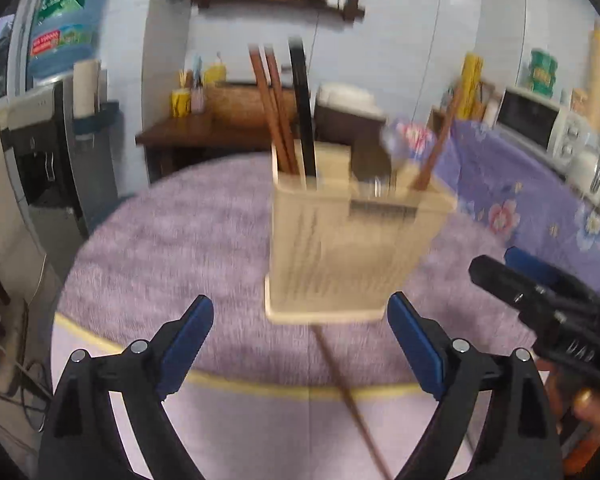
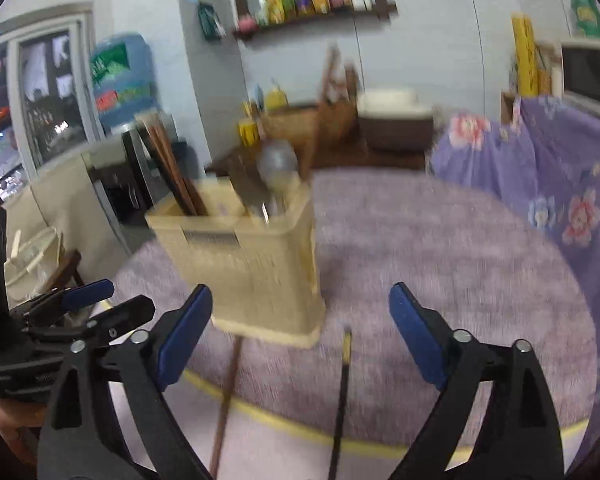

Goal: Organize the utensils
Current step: 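Grasp a black chopstick with the right tool while the left tool grasps a wooden chopstick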

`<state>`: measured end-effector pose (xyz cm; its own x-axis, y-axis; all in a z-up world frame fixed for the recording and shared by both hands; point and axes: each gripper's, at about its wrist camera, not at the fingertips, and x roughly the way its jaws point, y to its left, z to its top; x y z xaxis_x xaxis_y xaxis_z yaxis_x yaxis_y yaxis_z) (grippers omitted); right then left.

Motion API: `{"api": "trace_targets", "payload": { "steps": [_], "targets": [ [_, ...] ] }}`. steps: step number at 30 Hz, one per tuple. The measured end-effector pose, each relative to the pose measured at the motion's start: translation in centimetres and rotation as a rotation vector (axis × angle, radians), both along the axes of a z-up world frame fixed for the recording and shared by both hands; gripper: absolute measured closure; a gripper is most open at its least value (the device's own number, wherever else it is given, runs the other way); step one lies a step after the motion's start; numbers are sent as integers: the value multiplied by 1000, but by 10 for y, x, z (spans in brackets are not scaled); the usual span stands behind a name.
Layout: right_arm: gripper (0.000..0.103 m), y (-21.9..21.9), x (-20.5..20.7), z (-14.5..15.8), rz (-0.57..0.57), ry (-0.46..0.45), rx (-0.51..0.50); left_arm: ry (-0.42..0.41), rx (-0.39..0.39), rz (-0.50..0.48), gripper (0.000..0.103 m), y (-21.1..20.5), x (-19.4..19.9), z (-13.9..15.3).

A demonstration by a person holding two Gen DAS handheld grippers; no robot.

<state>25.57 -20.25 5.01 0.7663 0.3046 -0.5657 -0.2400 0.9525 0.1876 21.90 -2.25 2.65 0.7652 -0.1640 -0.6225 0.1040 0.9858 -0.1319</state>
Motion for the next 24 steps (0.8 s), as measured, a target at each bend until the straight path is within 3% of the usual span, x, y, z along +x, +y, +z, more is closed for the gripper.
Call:
{"api": "trace_targets", "payload": {
  "steps": [1, 5, 7, 9, 15, 24],
  "targets": [
    [11, -3, -1, -11, 4, 35, 6, 28, 14, -9, 18, -4, 0, -9],
    [13, -16, -11, -40, -56, 100, -18, 125, 8, -46, 38, -18, -2, -43],
    [20, -19, -11, -50, -39, 132, -8, 158, 14, -48, 45, -22, 2, -53],
    [35, -19, -7, -59, -46, 173, -21, 178, 4, -44, 53, -23, 5, -59],
    [52, -13, 15, -79, -31, 258, -42, 192, 1, -29, 54, -25, 5, -68],
    [76, 12, 39, -92, -15, 288, -160, 200, 13, -19, 54, -26, 7, -74]
  ]
}}
